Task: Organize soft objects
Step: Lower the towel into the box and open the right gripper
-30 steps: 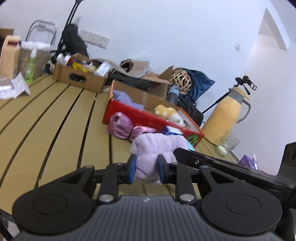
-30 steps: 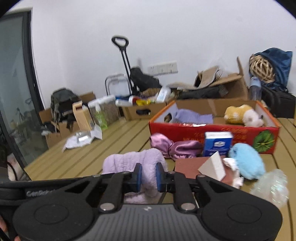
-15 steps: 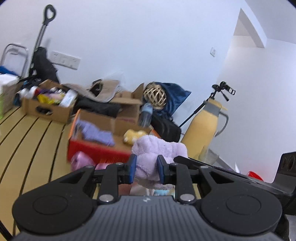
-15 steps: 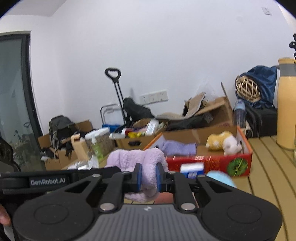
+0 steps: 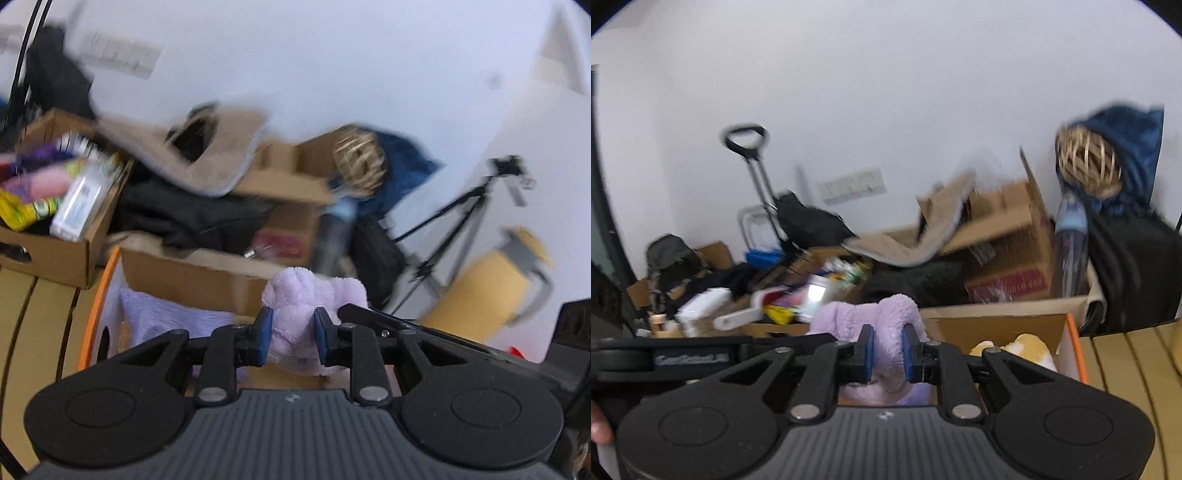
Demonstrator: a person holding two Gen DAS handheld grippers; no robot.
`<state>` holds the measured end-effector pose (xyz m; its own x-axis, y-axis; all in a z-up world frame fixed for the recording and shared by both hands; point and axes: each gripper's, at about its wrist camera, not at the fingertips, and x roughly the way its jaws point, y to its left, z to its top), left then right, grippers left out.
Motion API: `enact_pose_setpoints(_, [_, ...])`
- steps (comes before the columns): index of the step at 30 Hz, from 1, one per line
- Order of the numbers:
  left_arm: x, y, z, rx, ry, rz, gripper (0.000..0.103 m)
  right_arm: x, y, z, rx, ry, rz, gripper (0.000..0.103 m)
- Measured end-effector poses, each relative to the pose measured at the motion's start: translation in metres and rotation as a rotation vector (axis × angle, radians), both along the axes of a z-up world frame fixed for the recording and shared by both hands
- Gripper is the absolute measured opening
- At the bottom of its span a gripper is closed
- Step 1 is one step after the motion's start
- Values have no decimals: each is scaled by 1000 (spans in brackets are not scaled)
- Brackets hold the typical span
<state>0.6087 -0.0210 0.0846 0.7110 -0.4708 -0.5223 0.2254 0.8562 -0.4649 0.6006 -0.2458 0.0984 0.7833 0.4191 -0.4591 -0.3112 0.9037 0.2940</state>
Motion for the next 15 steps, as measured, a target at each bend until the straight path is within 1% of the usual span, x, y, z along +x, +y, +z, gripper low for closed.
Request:
enact_pose_setpoints(2, [36, -1, -17, 35, 66, 27, 24, 38, 9, -16, -16, 57, -11, 15])
enact_pose_setpoints(5, [70, -5, -43, 98, 137, 47, 25, 88, 21, -49, -33, 159, -38, 15])
enact_pose_setpoints(6, [79, -7, -52, 119, 168, 35, 24, 102, 26, -59, -64, 191, -51, 15])
enact_pose_setpoints(8, [90, -11, -68, 154, 223, 33, 24, 113, 33, -75, -131, 230, -80, 15])
enact_pose_setpoints(9, [92, -13, -72, 169, 230, 27, 26, 117, 35, -82, -155, 244, -86, 16])
enact_pose_setpoints(11, [91, -14, -76, 182, 223, 34, 29, 119, 33, -90, -156, 280, -98, 17])
enact_pose_setpoints(13, [88, -11, -72, 179, 225, 43, 35, 118, 30, -89, -138, 288, -101, 19])
enact_pose_setpoints(15, [79, -7, -63, 177, 204, 36, 37, 114, 31, -83, -158, 289, -93, 23])
